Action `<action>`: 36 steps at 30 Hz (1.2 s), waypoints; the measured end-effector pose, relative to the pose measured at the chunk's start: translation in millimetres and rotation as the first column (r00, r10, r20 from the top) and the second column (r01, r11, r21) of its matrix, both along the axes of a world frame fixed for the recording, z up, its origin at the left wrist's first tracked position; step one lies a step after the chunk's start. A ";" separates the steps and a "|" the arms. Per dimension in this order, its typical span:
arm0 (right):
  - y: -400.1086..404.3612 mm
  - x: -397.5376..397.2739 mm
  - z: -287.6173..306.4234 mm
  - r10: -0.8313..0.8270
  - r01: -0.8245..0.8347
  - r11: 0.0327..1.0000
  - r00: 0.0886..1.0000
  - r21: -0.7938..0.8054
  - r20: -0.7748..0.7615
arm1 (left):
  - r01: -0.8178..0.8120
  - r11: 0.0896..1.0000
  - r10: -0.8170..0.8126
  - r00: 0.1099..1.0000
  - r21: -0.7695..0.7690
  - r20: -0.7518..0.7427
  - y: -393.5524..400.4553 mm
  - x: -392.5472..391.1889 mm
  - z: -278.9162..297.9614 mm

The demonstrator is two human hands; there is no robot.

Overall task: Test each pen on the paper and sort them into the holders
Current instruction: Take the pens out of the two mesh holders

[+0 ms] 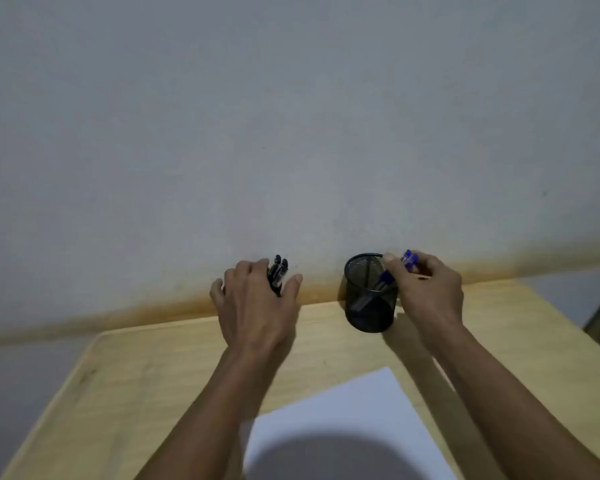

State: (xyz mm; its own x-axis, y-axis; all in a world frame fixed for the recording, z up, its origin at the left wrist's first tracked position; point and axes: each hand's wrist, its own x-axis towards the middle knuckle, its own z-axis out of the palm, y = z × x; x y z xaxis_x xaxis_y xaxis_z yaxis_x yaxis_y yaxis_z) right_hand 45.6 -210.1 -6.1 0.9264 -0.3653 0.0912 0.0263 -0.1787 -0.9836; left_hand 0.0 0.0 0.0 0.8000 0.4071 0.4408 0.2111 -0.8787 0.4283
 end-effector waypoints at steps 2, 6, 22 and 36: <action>4.4 7.1 -1.7 -0.029 0.030 0.999 0.999 -0.034 0.026 | -0.054 0.998 0.054 0.999 0.027 0.008 -3.3 4.3 -1.8; 7.5 14.5 -12.7 -0.052 0.053 0.998 0.998 -0.035 0.018 | -0.110 0.994 0.108 0.990 0.015 0.089 -5.3 7.2 -11.0; 7.5 8.9 -12.0 -0.042 0.024 0.971 0.997 0.239 0.069 | -0.078 0.995 0.091 0.958 -0.058 0.273 -8.8 6.9 -18.3; -5.4 -19.7 64.9 -0.013 -0.076 0.945 0.963 0.318 0.268 | 0.246 0.957 -0.094 0.762 -0.153 0.641 -11.6 -16.9 42.8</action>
